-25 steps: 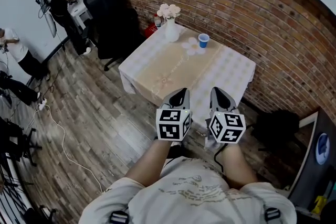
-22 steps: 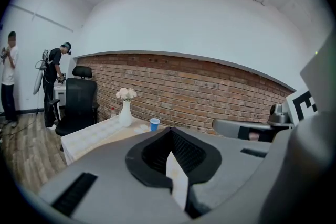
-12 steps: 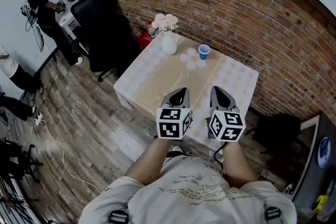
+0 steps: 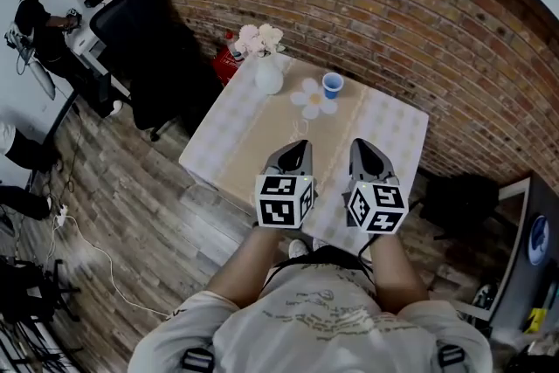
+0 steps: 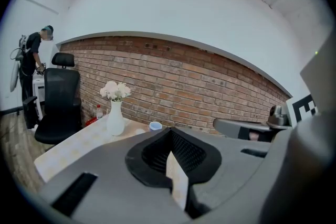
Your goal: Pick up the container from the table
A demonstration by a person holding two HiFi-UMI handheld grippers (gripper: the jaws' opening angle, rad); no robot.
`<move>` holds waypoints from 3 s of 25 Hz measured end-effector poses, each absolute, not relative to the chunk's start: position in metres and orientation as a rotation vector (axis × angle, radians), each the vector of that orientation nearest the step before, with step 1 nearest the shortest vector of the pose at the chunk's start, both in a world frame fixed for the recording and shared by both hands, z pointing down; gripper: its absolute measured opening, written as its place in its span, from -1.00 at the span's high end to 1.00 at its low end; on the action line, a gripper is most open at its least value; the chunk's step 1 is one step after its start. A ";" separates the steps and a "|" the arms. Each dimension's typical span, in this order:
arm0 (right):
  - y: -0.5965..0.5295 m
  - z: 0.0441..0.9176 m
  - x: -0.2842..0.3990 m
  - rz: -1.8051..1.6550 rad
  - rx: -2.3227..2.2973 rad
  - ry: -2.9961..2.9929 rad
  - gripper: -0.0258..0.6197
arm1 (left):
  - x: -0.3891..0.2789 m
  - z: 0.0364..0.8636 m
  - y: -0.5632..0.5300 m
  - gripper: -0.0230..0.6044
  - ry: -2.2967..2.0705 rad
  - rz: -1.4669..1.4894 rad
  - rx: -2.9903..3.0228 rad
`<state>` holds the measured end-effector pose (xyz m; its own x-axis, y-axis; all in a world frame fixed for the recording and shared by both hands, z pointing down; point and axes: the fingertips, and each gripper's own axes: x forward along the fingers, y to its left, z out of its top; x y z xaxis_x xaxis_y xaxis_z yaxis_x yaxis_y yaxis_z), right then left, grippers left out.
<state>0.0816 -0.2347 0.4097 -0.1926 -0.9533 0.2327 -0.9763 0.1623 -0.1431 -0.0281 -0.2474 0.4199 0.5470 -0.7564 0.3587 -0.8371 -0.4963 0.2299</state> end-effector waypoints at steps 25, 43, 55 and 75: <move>-0.365 0.494 0.098 0.461 1.841 -2.280 0.92 | -0.007 0.489 -0.361 0.92 -1.301 0.377 2.282; -0.453 0.569 0.106 0.450 1.756 -2.241 0.28 | -0.003 0.559 -0.421 0.92 -1.311 0.446 2.150; -0.509 0.623 0.123 0.473 1.811 -2.123 0.00 | -0.010 0.593 -0.431 0.92 -1.313 0.510 2.102; -0.566 0.649 0.111 0.359 1.808 -2.099 -0.20 | -0.033 0.618 -0.435 0.92 -1.332 0.588 2.063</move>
